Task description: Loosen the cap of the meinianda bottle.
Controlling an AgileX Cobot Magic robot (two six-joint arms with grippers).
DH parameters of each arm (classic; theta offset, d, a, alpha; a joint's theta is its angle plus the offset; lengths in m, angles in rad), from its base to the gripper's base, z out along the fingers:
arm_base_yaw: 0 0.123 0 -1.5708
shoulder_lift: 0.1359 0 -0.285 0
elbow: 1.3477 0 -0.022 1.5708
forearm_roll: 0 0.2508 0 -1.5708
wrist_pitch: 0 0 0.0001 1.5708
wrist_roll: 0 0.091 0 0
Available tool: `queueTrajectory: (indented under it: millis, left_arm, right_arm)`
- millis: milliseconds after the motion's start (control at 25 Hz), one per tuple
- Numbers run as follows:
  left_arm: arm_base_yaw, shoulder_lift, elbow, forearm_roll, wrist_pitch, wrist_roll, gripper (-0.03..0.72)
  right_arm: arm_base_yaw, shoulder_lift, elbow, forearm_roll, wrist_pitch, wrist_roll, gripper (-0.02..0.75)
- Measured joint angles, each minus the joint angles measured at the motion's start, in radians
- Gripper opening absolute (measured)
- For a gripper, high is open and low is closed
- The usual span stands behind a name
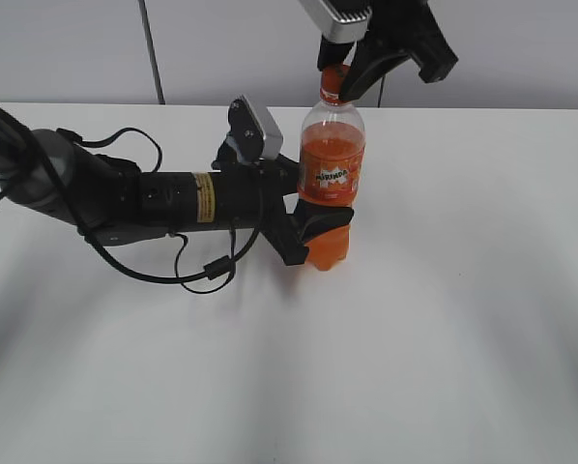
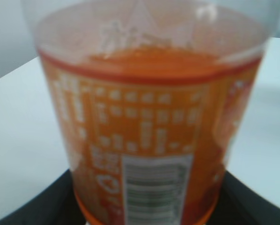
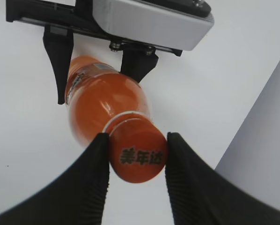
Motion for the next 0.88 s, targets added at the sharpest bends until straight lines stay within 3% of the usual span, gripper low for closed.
queueTrajectory:
  millis: [880]
  left_arm:
    - [0.0, 0.0, 0.0, -0.006, 0.003, -0.001, 0.418]
  right_arm:
    - [0.0, 0.005, -0.012, -0.011, -0.007, -0.105, 0.278]
